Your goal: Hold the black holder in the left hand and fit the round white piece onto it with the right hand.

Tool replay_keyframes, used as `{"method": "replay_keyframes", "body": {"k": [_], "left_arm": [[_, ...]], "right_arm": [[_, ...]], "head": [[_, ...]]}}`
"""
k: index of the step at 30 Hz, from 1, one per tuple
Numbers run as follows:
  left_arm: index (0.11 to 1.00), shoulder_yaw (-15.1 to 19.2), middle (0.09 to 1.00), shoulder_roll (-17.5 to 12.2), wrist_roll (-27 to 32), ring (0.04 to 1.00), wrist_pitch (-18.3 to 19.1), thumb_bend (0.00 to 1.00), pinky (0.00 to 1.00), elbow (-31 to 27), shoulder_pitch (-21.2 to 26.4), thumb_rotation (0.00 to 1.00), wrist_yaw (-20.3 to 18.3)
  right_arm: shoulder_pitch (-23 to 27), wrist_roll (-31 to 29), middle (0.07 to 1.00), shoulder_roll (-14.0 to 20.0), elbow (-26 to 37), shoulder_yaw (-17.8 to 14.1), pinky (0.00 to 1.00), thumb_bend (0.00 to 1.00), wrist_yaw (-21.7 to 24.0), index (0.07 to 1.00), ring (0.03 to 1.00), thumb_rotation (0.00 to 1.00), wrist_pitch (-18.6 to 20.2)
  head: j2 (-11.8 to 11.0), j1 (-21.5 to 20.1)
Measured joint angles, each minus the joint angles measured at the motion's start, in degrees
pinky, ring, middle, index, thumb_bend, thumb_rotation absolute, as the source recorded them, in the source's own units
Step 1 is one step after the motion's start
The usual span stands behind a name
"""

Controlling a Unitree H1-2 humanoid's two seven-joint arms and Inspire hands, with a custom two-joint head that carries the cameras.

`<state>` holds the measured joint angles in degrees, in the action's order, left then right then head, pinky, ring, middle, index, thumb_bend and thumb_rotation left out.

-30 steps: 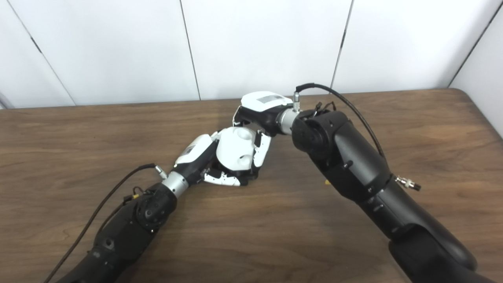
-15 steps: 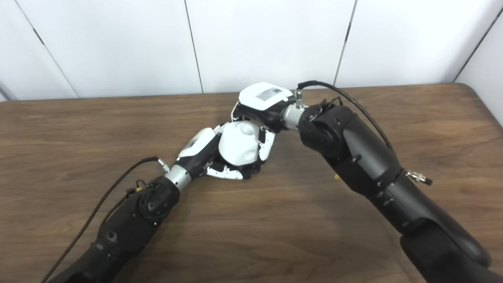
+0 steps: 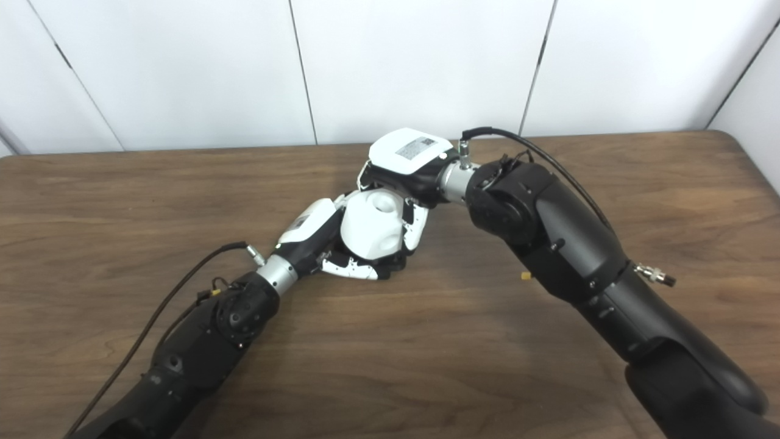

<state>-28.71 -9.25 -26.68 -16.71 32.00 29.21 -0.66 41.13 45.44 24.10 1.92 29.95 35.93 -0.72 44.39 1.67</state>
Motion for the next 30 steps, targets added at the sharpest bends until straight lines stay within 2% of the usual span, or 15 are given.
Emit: {"method": "replay_keyframes", "body": {"k": [5, 17, 30], "left_arm": [[0.481, 0.0, 0.976, 0.0, 0.1, 1.000, -0.6, 0.52, 0.97, 0.5, 0.2, 0.06, 0.0], [0.481, -0.3, 0.977, 0.3, 0.9, 1.000, -1.8, 0.52, 0.87, 1.6, 0.8, 0.06, 0.0], [0.480, -0.6, 0.975, 0.5, 1.5, 1.000, -2.0, 0.52, 0.88, 2.0, 1.2, 0.06, 0.0]], "right_arm": [[0.0, 0.1, 0.708, 0.0, 0.3, -0.1, 0.57, 0.52, 0.1, 0.483, 0.713, 0.14, -0.5], [1.8, 0.1, 0.709, 0.0, 0.4, -0.1, 0.59, 0.52, 2.8, 0.484, 0.713, 0.14, -2.8], [2.7, 0.2, 0.715, -0.6, 0.3, 0.4, 0.59, 0.52, 4.8, 0.485, 0.724, 0.14, -6.3]], "head": [[0.0, -0.3], [-0.1, -0.5], [-0.1, 0.0]]}}
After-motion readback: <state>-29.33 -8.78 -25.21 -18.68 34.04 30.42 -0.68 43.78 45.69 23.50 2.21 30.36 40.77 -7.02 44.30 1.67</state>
